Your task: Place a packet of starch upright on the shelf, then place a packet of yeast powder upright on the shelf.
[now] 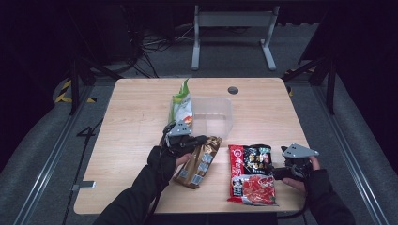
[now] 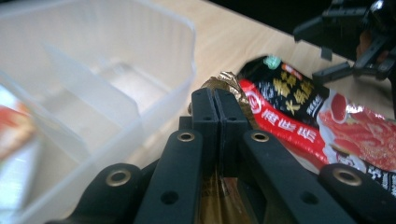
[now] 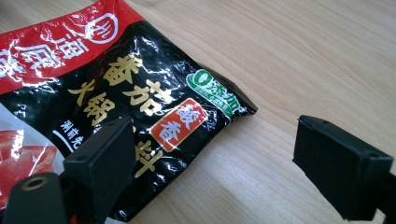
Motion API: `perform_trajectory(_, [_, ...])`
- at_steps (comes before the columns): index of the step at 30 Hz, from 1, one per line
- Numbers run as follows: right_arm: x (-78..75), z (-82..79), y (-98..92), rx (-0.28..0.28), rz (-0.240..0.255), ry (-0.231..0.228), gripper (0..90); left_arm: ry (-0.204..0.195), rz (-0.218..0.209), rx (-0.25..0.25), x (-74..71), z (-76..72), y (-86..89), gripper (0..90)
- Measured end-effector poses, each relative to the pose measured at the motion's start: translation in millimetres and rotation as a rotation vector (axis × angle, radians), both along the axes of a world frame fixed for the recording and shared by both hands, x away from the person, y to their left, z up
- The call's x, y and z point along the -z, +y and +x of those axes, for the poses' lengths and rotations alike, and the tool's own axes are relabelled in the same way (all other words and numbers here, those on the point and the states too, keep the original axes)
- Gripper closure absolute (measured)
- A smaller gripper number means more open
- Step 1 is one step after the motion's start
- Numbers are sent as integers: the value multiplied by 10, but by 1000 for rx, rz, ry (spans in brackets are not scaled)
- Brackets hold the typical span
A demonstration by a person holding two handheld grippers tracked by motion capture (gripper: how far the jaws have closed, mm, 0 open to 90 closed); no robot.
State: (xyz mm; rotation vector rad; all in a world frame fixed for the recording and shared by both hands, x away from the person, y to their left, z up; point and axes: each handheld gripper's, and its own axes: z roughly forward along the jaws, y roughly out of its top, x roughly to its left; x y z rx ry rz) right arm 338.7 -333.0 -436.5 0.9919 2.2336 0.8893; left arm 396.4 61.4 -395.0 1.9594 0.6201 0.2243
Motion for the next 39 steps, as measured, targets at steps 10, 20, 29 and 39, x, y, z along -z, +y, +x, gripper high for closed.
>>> perform_trajectory(10, [-6,6,11,-2,0,-5,134,-76,-64,-56,-237,-78,164,888])
perform_trajectory(20, [-21,9,17,5,-1,-14,134,-117,-131,-141,-357,-88,331,890])
perform_trajectory(29, [-88,-37,-18,24,39,-79,142,-135,-161,-220,-416,-82,411,891])
perform_trajectory(39, [-72,-34,0,21,37,-74,140,-194,-178,-315,-605,8,363,893])
